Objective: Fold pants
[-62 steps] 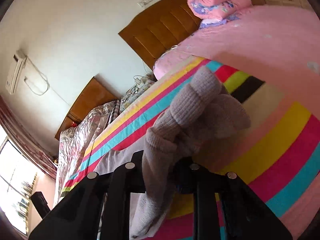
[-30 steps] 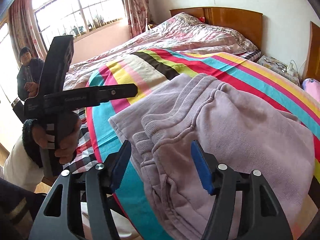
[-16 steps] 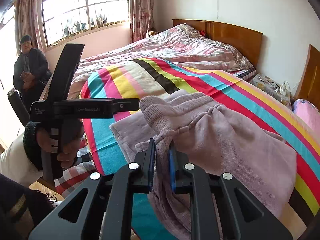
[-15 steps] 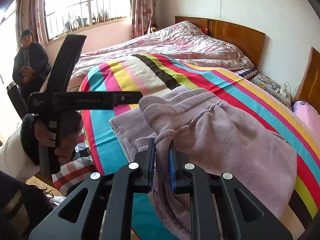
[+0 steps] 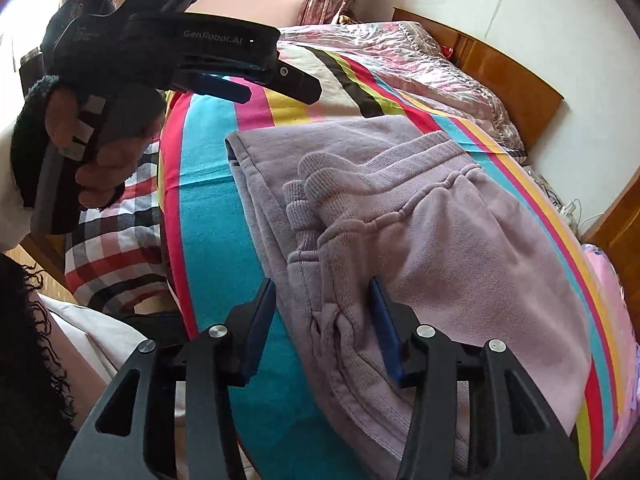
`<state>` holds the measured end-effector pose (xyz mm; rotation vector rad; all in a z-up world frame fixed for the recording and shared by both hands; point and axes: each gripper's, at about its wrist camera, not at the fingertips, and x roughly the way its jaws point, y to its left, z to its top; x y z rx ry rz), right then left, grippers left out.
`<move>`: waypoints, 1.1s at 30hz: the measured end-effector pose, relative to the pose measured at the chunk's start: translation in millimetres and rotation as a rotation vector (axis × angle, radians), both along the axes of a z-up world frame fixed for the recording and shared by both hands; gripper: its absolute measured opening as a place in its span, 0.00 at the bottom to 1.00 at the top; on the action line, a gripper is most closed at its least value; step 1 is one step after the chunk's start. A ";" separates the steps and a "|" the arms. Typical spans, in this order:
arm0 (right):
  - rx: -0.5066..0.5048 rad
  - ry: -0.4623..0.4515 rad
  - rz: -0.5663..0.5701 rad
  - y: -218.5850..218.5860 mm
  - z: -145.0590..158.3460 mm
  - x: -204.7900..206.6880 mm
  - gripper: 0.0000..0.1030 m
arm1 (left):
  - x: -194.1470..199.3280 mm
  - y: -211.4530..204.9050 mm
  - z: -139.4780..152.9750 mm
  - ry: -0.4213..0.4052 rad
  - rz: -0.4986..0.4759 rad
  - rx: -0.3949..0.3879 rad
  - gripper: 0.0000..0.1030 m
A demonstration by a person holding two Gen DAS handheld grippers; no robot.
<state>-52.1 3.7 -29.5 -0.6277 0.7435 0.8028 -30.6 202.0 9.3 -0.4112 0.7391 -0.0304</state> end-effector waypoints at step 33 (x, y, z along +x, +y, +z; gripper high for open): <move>0.121 -0.247 -0.058 -6.2 24.5 -19.6 0.15 | 82.7 -42.3 -18.2 0.321 -0.475 -0.676 0.98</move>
